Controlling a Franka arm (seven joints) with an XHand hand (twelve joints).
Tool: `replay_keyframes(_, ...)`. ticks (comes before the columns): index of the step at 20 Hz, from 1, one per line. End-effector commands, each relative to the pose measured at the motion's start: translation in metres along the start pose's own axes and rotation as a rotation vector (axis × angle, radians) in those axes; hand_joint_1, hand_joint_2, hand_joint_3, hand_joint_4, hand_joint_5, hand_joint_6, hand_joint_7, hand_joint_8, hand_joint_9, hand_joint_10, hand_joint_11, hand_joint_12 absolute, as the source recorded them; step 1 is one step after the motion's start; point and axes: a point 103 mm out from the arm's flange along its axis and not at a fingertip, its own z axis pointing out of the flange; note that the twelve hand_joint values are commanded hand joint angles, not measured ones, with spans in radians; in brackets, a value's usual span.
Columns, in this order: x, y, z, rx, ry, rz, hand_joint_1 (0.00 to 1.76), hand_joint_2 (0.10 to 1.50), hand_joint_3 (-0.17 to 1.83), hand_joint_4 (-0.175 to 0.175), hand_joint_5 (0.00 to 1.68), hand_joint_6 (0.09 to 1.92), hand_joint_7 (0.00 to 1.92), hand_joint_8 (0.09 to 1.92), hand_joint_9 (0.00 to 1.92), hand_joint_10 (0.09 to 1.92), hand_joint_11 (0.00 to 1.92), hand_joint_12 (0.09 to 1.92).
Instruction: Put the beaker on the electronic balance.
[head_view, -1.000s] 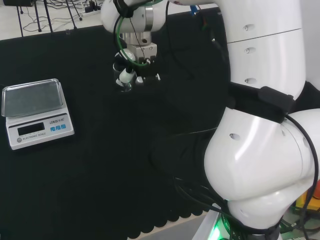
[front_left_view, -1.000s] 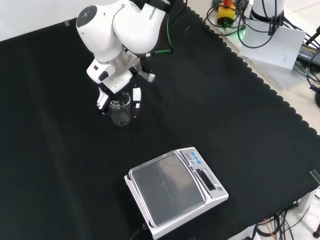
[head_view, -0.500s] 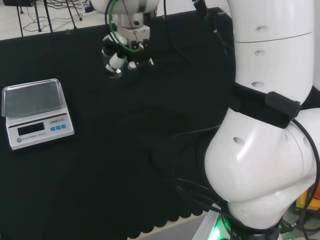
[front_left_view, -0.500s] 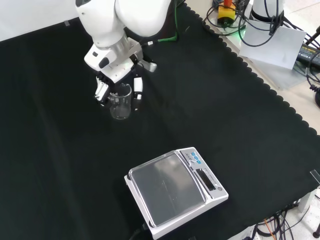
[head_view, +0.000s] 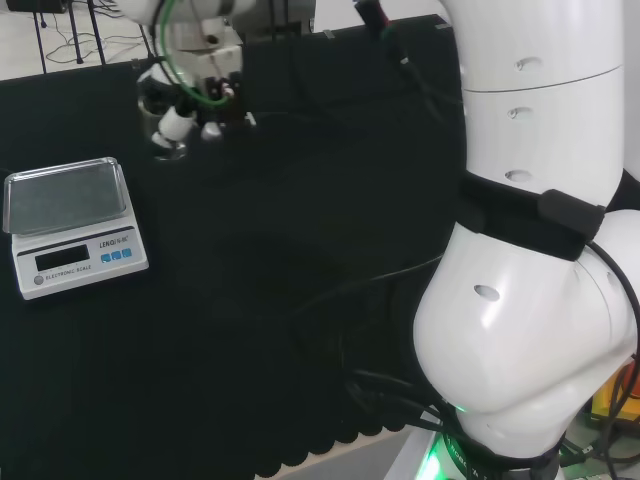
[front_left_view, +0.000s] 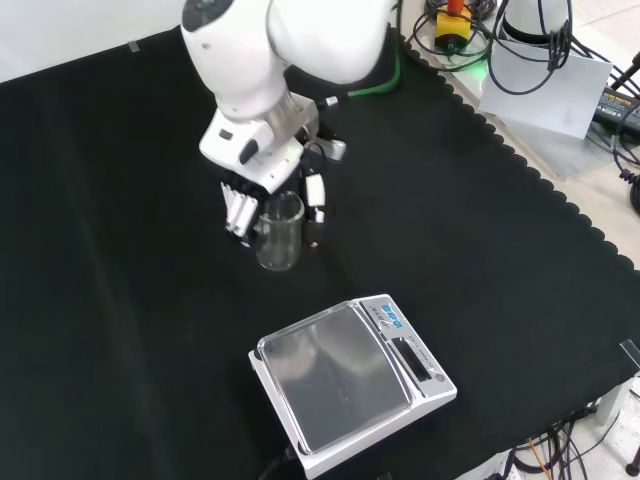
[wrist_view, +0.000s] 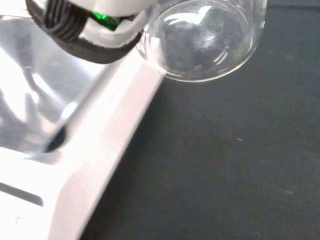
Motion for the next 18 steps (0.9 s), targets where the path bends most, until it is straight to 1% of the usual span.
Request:
replay_keyframes(1,0.099,0.027,0.002,0.035,-0.039,-0.149,1.16,0.99,0.53,-0.013,0.71,1.44,0.81,1.51,1.03,1.28,1.24,0.83)
replay_keyframes(5,0.131,0.043,0.012,0.063,-0.025,-0.192,1.16,0.99,0.53,-0.012,0.71,1.44,0.81,1.51,1.03,1.28,1.23,0.83)
replay_keyframes(8,0.143,0.051,0.021,0.083,-0.027,-0.211,1.16,0.99,0.54,-0.011,0.72,1.44,0.80,1.51,1.04,1.28,1.24,0.83)
replay_keyframes(11,0.144,0.058,0.035,0.110,-0.011,-0.208,1.16,0.99,0.54,-0.010,0.72,1.43,0.80,1.51,1.04,1.28,1.24,0.84)
replay_keyframes(14,0.140,0.066,0.053,0.139,-0.005,-0.198,1.16,0.99,0.54,-0.009,0.72,1.43,0.81,1.51,1.04,1.27,1.24,0.84)
replay_keyframes(18,0.134,0.074,0.069,0.166,0.009,-0.193,1.16,0.98,0.54,-0.008,0.72,1.43,0.81,1.51,1.04,1.27,1.24,0.84)
